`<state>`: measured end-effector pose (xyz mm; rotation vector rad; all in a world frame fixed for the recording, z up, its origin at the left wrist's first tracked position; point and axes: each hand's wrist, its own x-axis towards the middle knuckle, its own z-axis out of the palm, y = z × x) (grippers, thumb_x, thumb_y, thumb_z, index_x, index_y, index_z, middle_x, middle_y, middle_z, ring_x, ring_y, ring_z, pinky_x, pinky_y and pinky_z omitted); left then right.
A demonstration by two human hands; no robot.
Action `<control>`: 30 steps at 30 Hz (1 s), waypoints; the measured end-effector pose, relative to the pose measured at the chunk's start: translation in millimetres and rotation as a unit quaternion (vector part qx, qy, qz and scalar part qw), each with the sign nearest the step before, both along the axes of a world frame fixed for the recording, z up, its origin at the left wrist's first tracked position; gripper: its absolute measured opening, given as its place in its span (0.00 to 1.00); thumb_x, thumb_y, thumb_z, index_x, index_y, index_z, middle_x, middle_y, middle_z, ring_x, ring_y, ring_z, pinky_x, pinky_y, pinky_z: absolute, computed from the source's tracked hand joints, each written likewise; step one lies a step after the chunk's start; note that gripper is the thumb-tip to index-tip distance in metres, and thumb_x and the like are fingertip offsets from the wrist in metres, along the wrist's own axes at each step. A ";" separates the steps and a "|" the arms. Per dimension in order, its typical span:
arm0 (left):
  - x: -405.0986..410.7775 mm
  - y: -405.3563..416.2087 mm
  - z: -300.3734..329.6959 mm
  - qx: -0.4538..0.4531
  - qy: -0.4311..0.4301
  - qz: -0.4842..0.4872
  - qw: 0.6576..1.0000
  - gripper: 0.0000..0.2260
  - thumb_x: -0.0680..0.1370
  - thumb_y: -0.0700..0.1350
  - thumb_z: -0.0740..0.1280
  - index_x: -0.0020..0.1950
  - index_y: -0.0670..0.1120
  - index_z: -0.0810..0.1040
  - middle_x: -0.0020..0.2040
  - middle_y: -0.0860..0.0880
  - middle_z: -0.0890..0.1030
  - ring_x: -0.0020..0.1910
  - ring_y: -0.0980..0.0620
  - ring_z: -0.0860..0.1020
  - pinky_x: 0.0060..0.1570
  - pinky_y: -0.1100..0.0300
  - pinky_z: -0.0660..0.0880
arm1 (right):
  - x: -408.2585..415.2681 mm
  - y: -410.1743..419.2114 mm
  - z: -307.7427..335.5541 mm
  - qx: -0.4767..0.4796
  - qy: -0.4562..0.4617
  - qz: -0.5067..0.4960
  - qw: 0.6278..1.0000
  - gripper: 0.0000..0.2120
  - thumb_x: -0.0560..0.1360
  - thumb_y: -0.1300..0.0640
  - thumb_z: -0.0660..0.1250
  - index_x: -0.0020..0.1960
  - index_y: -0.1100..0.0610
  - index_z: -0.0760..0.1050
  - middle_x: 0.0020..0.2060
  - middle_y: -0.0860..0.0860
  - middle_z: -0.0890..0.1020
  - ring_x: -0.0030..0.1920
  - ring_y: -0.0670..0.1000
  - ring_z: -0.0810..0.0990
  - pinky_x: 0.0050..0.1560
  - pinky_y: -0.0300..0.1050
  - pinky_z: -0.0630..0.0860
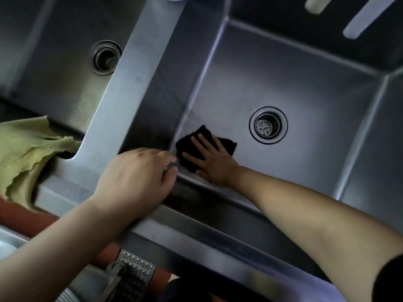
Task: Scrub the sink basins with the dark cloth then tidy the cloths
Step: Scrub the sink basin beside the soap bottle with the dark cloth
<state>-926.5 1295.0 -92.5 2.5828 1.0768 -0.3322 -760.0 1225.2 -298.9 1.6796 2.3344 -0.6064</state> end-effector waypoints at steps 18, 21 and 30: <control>-4.6 -1.3 -1.0 0.046 -0.047 -0.025 0.998 0.20 0.74 0.54 0.51 0.35 0.45 0.78 0.32 0.48 0.79 0.33 0.43 0.79 0.31 0.54 0.75 | 183.5 -130.2 33.1 -0.163 -0.121 -0.381 0.902 0.36 0.78 0.38 0.51 0.76 0.47 0.34 0.75 0.54 0.32 0.74 0.56 0.30 0.71 0.56 0.32; -4.4 -1.9 -0.6 0.048 -0.051 -0.028 0.997 0.20 0.74 0.54 0.51 0.34 0.45 0.77 0.31 0.48 0.79 0.33 0.42 0.78 0.30 0.54 0.75 | 170.8 -136.8 39.6 -0.188 -0.124 -0.467 0.855 0.36 0.79 0.39 0.51 0.76 0.50 0.34 0.75 0.57 0.33 0.74 0.58 0.31 0.72 0.58 0.34; -2.6 -1.3 4.2 0.057 -0.052 -0.021 0.997 0.19 0.73 0.52 0.52 0.32 0.44 0.75 0.29 0.46 0.78 0.30 0.42 0.78 0.29 0.57 0.72 | 93.4 -167.5 70.1 -0.349 -0.101 -0.530 0.766 0.43 0.78 0.40 0.56 0.75 0.56 0.30 0.73 0.63 0.32 0.73 0.64 0.33 0.72 0.60 0.41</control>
